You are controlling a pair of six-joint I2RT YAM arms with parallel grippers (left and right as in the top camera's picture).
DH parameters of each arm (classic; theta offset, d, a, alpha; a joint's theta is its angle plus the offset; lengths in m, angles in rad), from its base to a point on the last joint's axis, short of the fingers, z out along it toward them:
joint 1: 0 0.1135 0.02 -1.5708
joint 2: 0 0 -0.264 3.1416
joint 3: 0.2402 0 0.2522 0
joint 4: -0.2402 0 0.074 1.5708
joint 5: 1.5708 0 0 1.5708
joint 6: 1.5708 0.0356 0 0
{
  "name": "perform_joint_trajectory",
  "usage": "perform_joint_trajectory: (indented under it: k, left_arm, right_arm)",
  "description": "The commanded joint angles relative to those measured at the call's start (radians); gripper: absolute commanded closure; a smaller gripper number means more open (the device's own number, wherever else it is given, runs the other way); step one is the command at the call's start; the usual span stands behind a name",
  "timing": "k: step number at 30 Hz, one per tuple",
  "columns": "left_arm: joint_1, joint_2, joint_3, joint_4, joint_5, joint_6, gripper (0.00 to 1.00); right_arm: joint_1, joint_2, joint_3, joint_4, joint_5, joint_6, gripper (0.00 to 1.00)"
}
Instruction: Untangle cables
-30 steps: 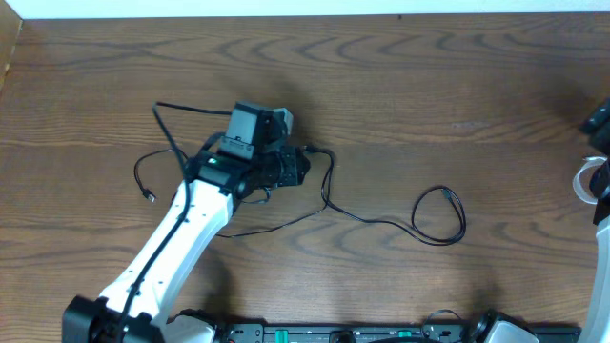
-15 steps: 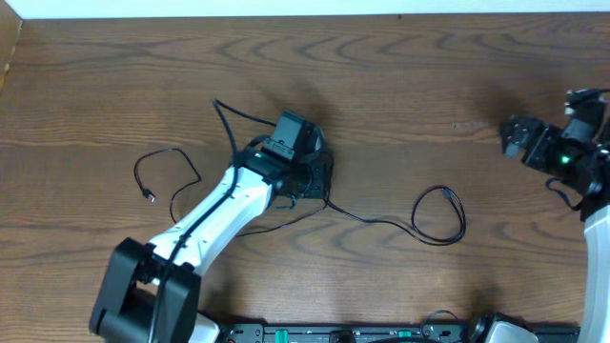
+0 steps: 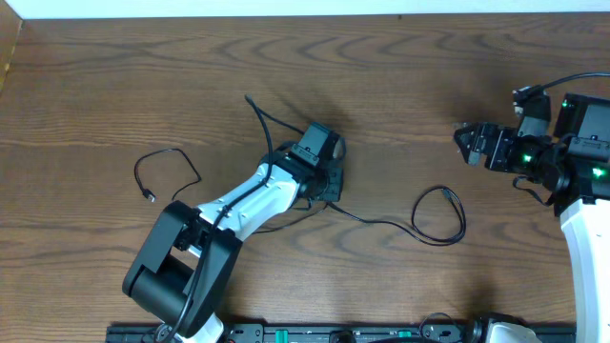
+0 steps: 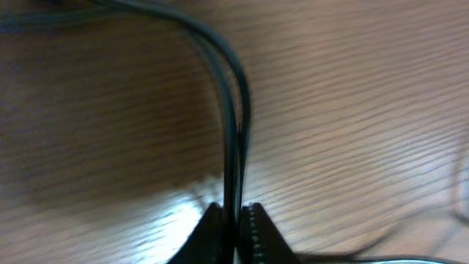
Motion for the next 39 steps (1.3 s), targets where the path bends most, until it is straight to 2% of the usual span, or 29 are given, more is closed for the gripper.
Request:
perform_joint_trajectory:
  k: [1,6,9,11,13,19,24,29,34,39]
  left_arm:
    - [-0.008,-0.027,0.019,0.042,0.085,0.005,0.92]
    - [0.019,-0.145,0.083,0.104,0.228,0.005,0.92]
    - [0.046,-0.254,0.103,0.177,0.280,-0.027,0.93]
    - [0.061,-0.320,0.103,0.222,0.290,-0.065,0.92]
    - [0.067,-0.378,0.103,0.250,0.290,-0.096,0.92]
    - [0.068,-0.492,0.103,0.304,0.290,-0.138,0.92]
    - [0.068,-0.526,0.103,0.343,0.290,-0.138,0.92]
    - [0.068,-0.535,0.103,0.404,0.291,-0.165,0.92]
    - [0.068,-0.554,0.103,0.466,0.315,-0.195,0.92]
    - [0.069,-0.578,0.103,0.502,0.349,-0.224,0.92]
  right_arm:
    - [0.019,0.009,0.011,-0.003,0.005,-0.013,0.06]
    - [0.039,0.009,0.010,-0.016,0.005,-0.017,0.06]
    - [0.061,0.009,0.010,-0.032,-0.011,-0.079,0.08]
    - [0.081,0.009,0.010,-0.042,-0.040,-0.132,0.14]
    - [0.102,0.009,0.010,-0.045,-0.080,-0.183,0.16]
    - [0.205,0.010,0.010,-0.065,-0.247,-0.381,0.01]
    - [0.297,0.010,0.010,-0.103,-0.307,-0.499,0.01]
    - [0.371,0.014,0.010,-0.116,-0.282,-0.553,0.08]
    - [0.397,0.050,0.010,-0.102,-0.159,-0.551,0.23]
    - [0.397,0.126,0.010,-0.074,-0.160,-0.546,0.25]
